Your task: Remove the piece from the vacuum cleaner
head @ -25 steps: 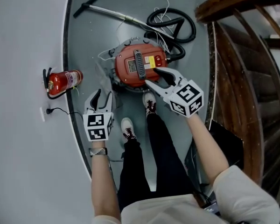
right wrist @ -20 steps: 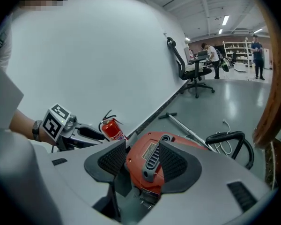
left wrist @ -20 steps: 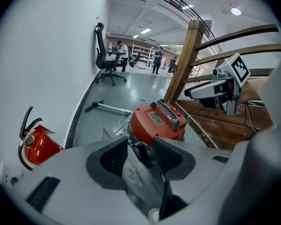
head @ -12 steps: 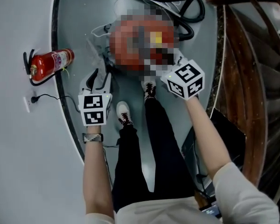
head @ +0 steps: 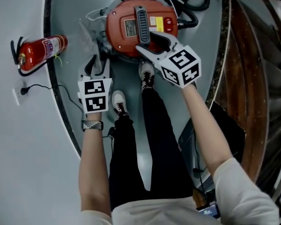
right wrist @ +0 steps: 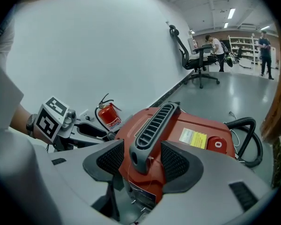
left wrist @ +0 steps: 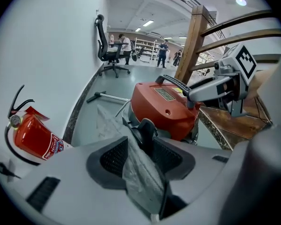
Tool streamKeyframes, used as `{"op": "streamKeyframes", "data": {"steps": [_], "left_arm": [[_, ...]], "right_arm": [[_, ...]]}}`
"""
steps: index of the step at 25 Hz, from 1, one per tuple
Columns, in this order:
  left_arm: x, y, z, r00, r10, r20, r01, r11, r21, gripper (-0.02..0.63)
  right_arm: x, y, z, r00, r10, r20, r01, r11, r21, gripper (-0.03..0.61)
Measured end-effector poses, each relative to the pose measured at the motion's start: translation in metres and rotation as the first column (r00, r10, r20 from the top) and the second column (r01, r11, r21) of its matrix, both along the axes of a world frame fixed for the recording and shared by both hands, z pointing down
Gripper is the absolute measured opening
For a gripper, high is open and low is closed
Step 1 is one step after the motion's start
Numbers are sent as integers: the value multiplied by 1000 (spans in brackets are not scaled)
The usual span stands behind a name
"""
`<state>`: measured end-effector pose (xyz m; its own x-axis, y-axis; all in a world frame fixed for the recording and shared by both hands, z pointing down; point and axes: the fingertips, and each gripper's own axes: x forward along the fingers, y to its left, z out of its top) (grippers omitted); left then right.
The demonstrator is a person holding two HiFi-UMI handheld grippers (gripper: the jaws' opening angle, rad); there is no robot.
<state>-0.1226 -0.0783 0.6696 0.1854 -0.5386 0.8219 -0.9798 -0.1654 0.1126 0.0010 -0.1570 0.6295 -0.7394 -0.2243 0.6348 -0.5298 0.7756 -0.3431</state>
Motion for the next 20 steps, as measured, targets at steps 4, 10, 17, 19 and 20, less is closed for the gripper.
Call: {"op": "streamKeyframes", "data": {"steps": [4,10,17,19,20], "left_arm": [[-4,-6,5,997,-78,-26,77,997,-10,152],[-8,-6,10,992,-127,-21,127,992,-24,119],[-8,-7,13,987,-156,-42,156,988,-8,106],[-9,-5,14,988,-156,-12,156,988,-6,96],[-10,-5,14,988,-156,11,156,988,-4,84]], "right_arm": [[1,-3,8,1000,11,-11,-11,1000,12,241],[1,-4,10,999,24,-24,-23,999,40,241],[1,-4,10,999,45,-17,-45,998,35,241],[1,-4,10,999,47,-19,-47,998,34,241],[1,-5,10,999,49,-19,-49,998,35,242]]}}
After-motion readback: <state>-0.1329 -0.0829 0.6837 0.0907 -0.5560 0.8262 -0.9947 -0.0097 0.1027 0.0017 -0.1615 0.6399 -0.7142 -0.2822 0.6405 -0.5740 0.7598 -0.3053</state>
